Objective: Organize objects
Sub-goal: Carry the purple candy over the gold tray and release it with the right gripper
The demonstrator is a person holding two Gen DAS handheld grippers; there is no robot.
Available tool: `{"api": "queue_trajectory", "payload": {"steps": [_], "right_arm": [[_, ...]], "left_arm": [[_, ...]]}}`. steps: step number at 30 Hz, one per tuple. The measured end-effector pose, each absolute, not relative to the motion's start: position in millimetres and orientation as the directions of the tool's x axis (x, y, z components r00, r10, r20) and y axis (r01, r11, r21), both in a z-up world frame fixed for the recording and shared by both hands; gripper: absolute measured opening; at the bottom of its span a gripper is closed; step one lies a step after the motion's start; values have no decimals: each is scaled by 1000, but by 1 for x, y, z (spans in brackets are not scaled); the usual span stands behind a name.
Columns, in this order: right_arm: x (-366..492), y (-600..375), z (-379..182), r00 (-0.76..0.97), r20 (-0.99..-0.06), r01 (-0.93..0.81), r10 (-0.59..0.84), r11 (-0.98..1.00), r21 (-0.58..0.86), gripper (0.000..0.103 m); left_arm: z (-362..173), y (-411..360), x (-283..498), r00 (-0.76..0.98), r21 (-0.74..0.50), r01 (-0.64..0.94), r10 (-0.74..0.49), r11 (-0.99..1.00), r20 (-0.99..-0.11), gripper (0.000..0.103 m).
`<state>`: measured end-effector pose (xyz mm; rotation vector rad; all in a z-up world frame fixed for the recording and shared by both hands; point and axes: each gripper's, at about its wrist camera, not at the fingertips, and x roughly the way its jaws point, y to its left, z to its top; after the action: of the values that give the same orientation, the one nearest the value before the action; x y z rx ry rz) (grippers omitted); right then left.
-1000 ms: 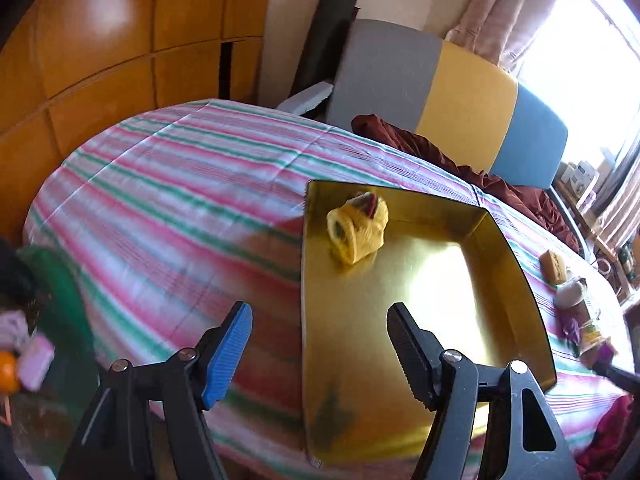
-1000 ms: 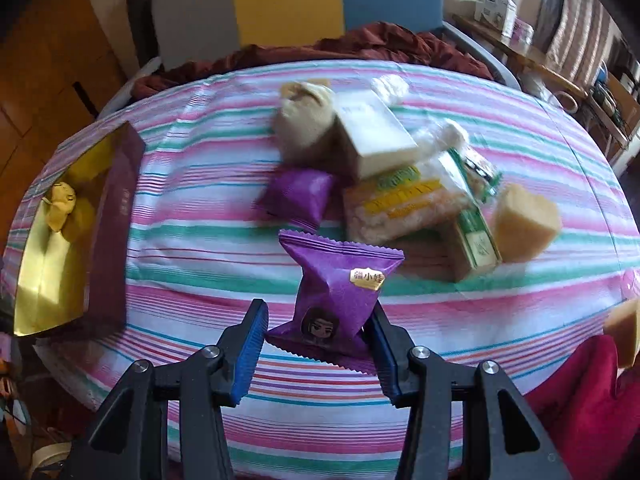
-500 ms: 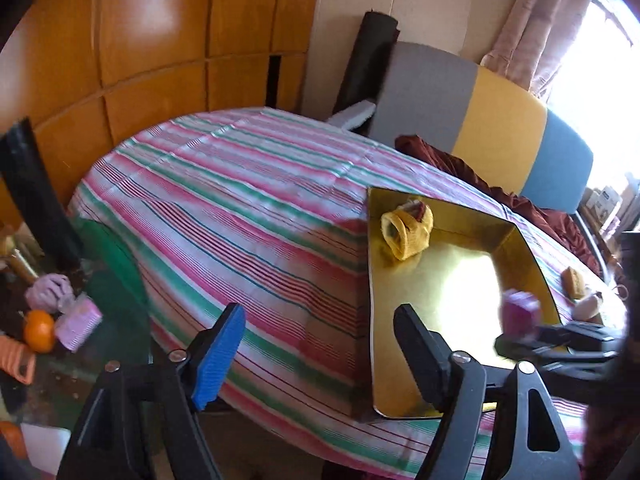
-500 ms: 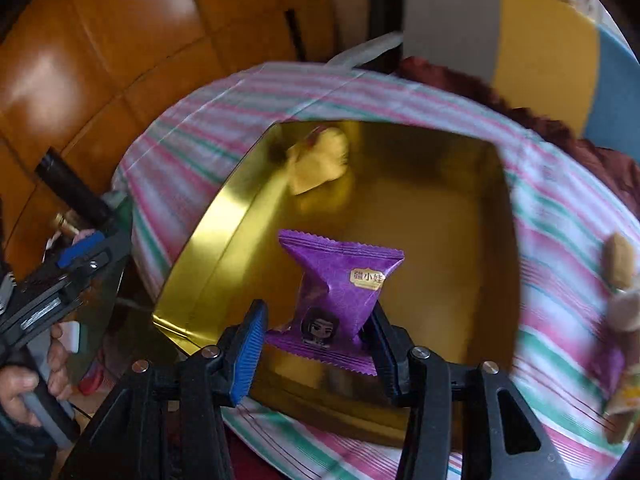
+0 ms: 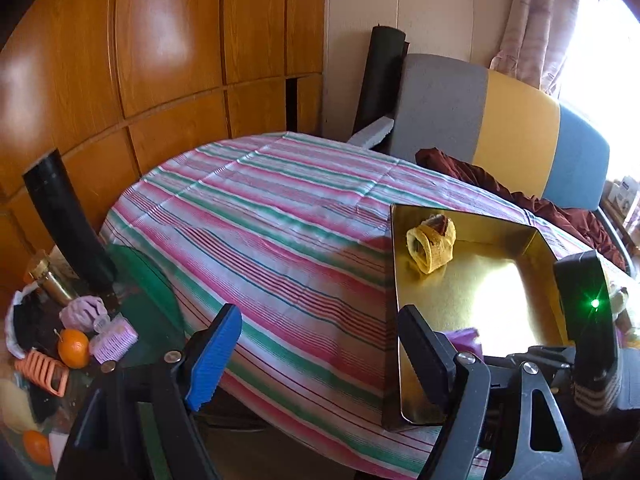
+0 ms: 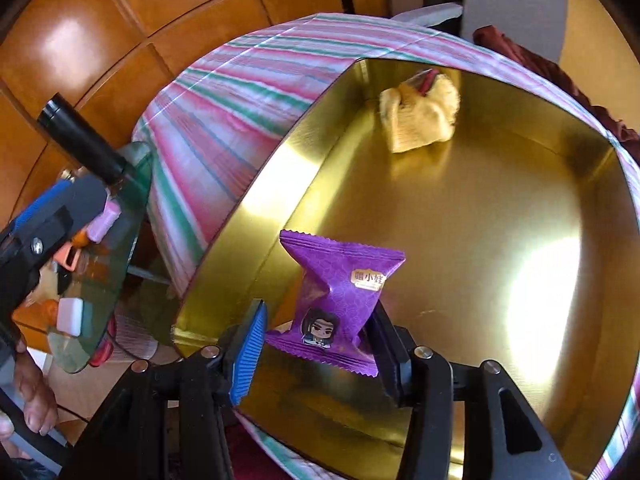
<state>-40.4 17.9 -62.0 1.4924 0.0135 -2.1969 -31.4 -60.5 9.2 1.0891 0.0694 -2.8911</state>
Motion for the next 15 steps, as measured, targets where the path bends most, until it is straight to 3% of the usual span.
{"api": "queue_trajectory", "payload": {"steps": [5,15], "right_arm": [[-37,27,-54,-309,-861,375,-403,-884,279,57],[-25,91,-22,-442,-820,250,-365,-927,278,58]], "left_arm": [[18,-53,-24,-780,9,58,-51,-998,-624,84],[36,-36,-12,-814,50,28,-52,-998,-578,87]]}}
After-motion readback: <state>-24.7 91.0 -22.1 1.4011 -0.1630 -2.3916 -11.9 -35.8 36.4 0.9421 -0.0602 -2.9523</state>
